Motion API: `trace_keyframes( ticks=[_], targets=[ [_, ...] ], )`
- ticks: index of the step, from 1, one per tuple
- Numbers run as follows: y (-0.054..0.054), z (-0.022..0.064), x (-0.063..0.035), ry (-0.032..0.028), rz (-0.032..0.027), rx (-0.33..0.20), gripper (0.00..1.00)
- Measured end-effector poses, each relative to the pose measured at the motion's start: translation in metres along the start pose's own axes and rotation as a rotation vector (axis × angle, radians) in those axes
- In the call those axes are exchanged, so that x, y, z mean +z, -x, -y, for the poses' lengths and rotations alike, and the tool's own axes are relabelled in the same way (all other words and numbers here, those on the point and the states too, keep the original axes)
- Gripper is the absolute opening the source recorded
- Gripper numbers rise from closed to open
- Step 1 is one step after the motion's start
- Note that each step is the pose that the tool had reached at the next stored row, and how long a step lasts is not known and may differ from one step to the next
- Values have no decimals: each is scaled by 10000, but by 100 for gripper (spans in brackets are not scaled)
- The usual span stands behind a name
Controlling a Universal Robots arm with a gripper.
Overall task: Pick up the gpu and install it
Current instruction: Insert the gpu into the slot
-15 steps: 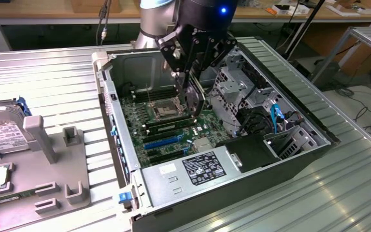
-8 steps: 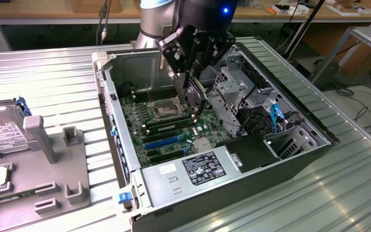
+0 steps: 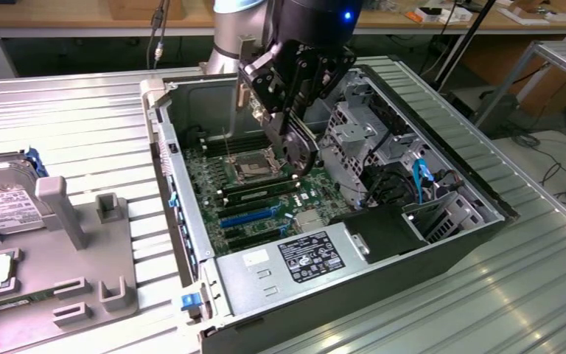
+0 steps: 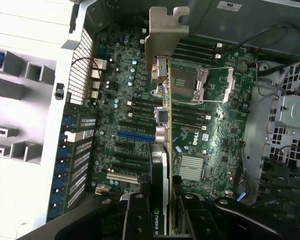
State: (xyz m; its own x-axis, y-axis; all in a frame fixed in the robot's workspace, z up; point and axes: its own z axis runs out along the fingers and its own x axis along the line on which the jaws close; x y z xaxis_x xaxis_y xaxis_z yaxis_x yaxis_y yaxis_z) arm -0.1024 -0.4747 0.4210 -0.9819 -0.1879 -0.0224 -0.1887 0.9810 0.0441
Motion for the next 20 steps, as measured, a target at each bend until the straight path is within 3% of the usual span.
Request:
trace_keyframes(
  ticks=[20],
  targets=[
    [0, 0, 0, 60, -116, -2644, 27]
  ],
)
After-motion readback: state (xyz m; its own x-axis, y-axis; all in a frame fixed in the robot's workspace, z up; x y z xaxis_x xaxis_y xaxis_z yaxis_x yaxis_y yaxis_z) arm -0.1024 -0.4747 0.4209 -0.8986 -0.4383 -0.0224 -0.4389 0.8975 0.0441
